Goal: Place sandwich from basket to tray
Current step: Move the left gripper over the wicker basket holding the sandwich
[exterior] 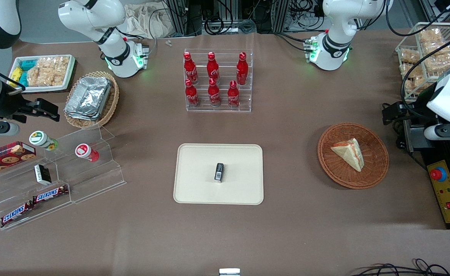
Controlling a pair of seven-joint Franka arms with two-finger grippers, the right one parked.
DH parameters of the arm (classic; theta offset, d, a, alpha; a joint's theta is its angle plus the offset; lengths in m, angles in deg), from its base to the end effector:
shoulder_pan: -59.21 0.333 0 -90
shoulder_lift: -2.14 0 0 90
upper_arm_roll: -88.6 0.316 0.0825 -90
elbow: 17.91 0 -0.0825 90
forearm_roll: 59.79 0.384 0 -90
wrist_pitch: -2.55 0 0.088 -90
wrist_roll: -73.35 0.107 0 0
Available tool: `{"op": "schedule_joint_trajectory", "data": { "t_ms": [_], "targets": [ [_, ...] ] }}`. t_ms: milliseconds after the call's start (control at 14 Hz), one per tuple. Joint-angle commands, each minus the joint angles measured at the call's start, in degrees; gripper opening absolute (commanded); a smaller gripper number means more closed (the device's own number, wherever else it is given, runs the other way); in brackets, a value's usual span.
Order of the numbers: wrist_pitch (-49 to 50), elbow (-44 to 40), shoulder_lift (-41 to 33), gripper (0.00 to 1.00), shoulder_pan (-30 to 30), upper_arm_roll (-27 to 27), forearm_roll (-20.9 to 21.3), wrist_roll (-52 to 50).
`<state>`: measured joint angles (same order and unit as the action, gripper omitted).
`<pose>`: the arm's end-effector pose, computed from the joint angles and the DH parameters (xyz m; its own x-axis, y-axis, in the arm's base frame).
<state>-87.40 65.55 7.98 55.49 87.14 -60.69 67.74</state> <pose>0.5839 -0.0538 0.6202 0.9999 0.0076 0.0095 0.0075 -0.9998 0.0193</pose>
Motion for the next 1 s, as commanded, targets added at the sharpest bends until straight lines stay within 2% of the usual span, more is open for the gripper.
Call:
{"op": "schedule_joint_trajectory", "data": {
  "t_ms": [0, 143, 429, 643, 714, 929],
  "targets": [
    [0.3, 0.5, -0.9, 1.0, -0.1, 0.0, -0.1, -0.7],
    [0.4, 0.3, -0.7, 1.0, -0.1, -0.1, -0.2, -1.2],
    [1.6, 0.4, -0.4, 1.0, -0.1, -0.1, -0.2, -9.3],
    [3.6, 2.0, 1.4, 1.0, -0.1, 0.0, -0.9, -21.1],
    [1.4, 5.1, 1.6, 1.0, -0.1, -0.1, -0.3, -24.7],
    [-12.8, 21.8, -2.6, 1.0, -0.1, 0.0, 0.0, -28.5]
  ]
}}
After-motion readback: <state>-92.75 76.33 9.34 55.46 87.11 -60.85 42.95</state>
